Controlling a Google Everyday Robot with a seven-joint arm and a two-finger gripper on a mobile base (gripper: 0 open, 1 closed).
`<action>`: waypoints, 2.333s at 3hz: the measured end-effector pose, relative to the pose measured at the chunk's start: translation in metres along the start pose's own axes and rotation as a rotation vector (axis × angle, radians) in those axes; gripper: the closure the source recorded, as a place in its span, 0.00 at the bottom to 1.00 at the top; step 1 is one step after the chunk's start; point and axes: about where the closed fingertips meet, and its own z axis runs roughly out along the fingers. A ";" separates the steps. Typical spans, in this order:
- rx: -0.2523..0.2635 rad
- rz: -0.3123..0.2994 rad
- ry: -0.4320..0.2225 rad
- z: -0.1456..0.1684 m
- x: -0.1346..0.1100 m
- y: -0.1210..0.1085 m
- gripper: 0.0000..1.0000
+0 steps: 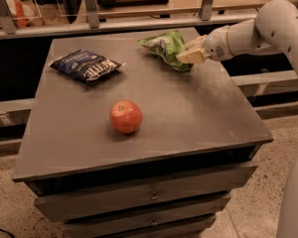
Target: Pick green rice chip bag
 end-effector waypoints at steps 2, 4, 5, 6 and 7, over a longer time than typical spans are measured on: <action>0.006 -0.006 -0.032 0.000 -0.008 0.001 1.00; -0.003 -0.062 -0.141 -0.003 -0.060 0.005 1.00; -0.018 -0.085 -0.165 -0.005 -0.080 0.009 1.00; -0.020 -0.110 -0.195 -0.010 -0.106 0.012 1.00; -0.028 -0.141 -0.225 -0.012 -0.129 0.016 1.00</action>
Offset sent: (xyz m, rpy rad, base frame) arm 0.0004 0.0035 0.0199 0.0582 -0.0554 -0.0052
